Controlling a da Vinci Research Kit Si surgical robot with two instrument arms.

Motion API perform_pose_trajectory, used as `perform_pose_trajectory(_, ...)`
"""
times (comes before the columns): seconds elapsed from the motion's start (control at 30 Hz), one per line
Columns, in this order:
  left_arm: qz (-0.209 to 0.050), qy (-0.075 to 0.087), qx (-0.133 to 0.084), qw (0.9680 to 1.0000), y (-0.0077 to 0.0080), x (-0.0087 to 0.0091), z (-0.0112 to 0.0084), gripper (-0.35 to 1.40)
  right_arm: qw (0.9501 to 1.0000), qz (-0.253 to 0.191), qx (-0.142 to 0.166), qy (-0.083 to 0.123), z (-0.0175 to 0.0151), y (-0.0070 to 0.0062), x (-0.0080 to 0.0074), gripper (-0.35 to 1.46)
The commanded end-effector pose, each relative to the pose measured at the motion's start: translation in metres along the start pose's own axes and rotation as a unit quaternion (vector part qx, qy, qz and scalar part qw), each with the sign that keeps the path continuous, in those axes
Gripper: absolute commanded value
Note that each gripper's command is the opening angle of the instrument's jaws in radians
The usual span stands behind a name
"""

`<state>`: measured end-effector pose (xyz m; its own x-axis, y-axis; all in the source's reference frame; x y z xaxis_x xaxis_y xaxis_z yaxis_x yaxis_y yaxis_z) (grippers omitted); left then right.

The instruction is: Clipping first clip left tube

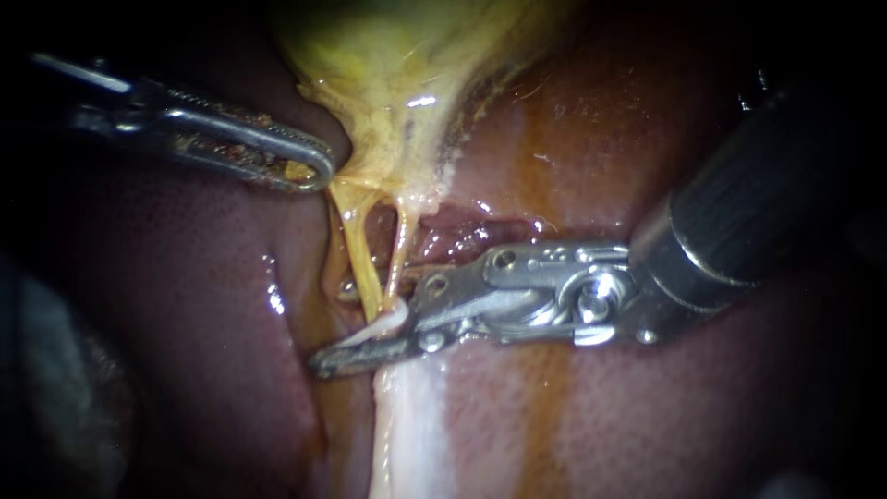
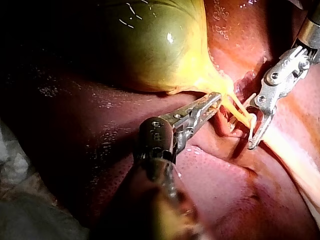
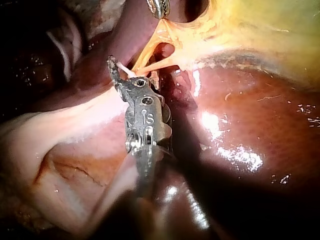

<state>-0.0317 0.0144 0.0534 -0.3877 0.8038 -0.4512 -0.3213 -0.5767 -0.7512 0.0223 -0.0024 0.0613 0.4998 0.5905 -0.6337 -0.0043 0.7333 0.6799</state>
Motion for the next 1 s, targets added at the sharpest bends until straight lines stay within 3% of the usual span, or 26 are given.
perform_pose_trajectory(0.03,0.0,0.0,0.0,1.0,0.0,0.0,0.0,-0.35,1.0,0.0,0.0,0.0,-0.0001,0.0,0.0,0.48)
perform_pose_trajectory(0.73,0.0,0.0,0.0,1.0,-0.0001,-0.0001,0.0,-0.35,0.9999,0.001,-0.001,0.01,-0.0087,-0.0012,-0.0014,0.48)
perform_pose_trajectory(1.0,0.0,0.0,0.0,1.0,-0.0001,-0.0002,0.0,-0.35,0.9999,0.004,-0.003,0.013,-0.0111,-0.0018,-0.0009,0.48)
